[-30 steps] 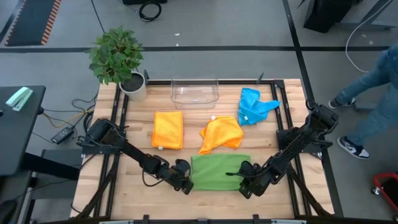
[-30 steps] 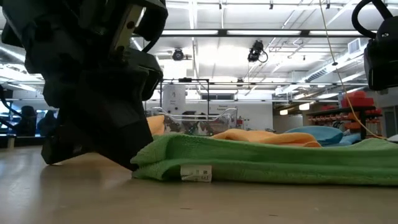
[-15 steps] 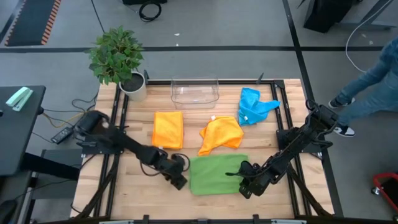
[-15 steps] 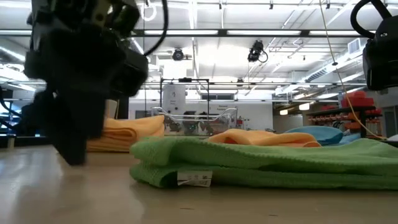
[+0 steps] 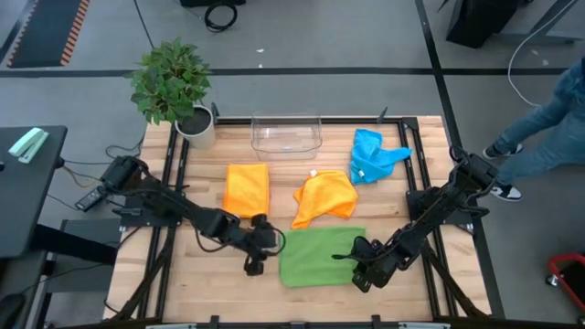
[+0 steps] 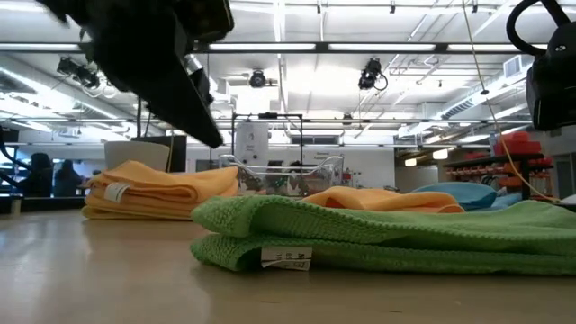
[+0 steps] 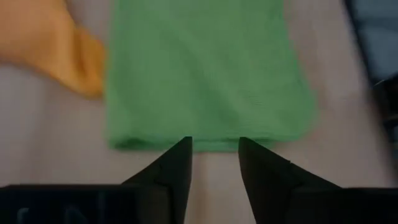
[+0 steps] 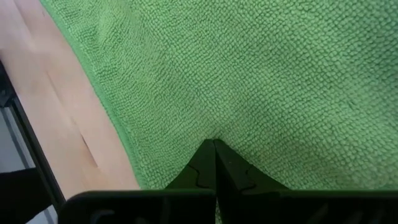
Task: Fold microfiber towels
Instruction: Fold the green microfiber cloth
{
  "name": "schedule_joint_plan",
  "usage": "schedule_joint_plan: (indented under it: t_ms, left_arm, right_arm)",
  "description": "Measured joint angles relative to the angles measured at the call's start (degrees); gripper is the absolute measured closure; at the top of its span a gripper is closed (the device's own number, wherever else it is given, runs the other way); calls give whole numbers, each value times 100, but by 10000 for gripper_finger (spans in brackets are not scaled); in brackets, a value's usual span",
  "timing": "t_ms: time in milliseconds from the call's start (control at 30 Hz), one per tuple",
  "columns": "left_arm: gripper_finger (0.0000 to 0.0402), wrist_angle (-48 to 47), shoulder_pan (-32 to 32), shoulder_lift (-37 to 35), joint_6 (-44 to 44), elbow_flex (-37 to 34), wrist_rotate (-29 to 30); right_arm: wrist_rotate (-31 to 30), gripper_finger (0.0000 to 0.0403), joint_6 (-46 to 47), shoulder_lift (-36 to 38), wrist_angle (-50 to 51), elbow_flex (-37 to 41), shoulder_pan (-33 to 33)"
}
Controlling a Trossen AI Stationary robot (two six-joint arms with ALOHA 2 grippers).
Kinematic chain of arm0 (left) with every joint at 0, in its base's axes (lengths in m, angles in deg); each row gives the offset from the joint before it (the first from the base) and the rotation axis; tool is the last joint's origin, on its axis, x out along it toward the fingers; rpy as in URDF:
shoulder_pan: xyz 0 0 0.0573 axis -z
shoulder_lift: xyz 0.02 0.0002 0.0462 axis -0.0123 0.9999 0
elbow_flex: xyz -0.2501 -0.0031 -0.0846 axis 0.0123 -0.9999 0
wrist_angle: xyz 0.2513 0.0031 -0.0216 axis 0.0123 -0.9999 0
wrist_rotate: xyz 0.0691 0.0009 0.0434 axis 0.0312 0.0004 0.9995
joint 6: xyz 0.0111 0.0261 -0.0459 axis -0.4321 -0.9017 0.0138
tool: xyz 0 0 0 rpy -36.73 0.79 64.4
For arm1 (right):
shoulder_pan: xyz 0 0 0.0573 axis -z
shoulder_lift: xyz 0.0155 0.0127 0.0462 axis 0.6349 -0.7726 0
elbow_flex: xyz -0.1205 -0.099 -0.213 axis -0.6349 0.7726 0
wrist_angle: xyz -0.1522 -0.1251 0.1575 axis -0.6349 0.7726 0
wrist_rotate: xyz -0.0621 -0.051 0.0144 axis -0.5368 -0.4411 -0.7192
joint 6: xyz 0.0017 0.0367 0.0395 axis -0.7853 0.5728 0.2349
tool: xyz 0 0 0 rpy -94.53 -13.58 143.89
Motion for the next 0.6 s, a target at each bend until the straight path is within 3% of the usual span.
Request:
schedule_joint_plan:
  t_ms: [100,200,600]
  left_arm:
    - [282,66,-73,4,-1062,0,474]
    - [294,65,-239,4,-1987,0,547]
    - [304,135,-777,701,-3109,0,392]
  right_arm:
    - [1,403,-34,0,-2,0,0]
    - [-1,403,-37,1,-8,0,0]
    - [-7,403,-56,1,-18,0,0]
